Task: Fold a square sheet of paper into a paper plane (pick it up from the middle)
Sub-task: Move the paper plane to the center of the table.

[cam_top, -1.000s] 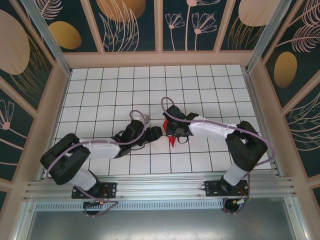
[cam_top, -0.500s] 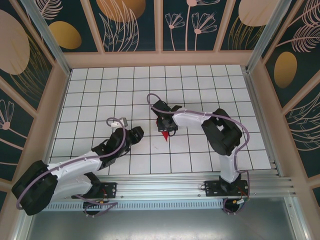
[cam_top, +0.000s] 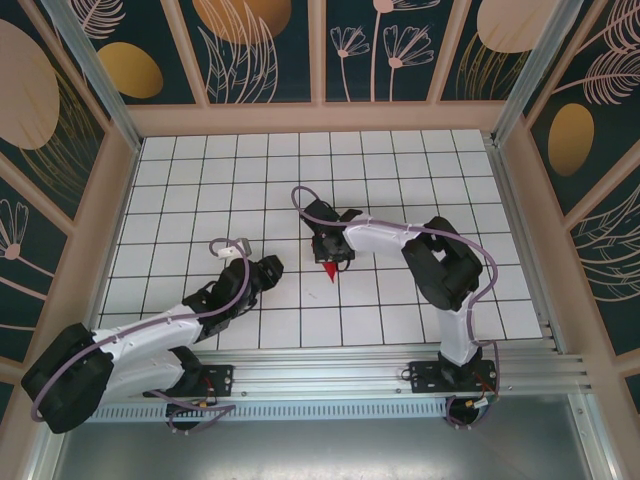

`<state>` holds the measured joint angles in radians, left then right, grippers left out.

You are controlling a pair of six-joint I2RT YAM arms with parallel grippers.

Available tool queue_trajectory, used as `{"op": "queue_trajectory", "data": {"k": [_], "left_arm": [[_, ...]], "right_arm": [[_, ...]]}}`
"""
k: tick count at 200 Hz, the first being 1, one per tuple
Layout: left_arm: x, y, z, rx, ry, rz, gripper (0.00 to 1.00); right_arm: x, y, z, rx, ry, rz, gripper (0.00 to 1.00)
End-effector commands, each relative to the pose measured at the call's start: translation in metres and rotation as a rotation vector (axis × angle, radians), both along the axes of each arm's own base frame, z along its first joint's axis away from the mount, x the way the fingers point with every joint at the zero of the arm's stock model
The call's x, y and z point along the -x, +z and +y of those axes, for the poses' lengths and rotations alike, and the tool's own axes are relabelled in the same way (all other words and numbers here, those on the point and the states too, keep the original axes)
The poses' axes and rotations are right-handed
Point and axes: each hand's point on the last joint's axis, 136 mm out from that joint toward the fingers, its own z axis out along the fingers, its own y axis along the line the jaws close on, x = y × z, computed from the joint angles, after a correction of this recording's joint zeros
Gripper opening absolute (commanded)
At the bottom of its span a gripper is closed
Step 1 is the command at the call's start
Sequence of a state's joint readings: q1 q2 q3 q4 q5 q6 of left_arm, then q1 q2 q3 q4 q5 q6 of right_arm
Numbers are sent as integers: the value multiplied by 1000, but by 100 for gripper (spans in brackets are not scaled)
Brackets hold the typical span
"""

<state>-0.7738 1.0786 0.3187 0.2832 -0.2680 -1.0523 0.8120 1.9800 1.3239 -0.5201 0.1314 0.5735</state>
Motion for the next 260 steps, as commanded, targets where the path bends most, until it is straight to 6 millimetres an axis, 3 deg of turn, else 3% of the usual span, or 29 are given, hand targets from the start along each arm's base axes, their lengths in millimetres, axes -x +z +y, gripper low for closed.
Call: {"op": "queue_trajectory", "data": {"k": [1,24,63,86,114,157,260], "left_arm": [[-5,6,0,-4,11,-13,46],[-5,6,0,-10,9,-12,46],[-5,7,1,-15,7,-19,46],[-5,7,2,-22,5,-20,46],[-6,10,1,-24,1,-30,46],[-7,12,0,-35,-1,-40,46],[-11,16,-3,-43,-9,-51,48]], "right_arm": [[-1,9,1,27,21,-10,10],[0,0,4,26,25,6,11],[12,-33,-2,37,8,76,15],[17,-38,-3,33,3,94,16],[10,-21,-1,25,7,61,19],[-5,20,7,-3,16,-13,26],[-8,82,4,-37,6,-124,37]]}}
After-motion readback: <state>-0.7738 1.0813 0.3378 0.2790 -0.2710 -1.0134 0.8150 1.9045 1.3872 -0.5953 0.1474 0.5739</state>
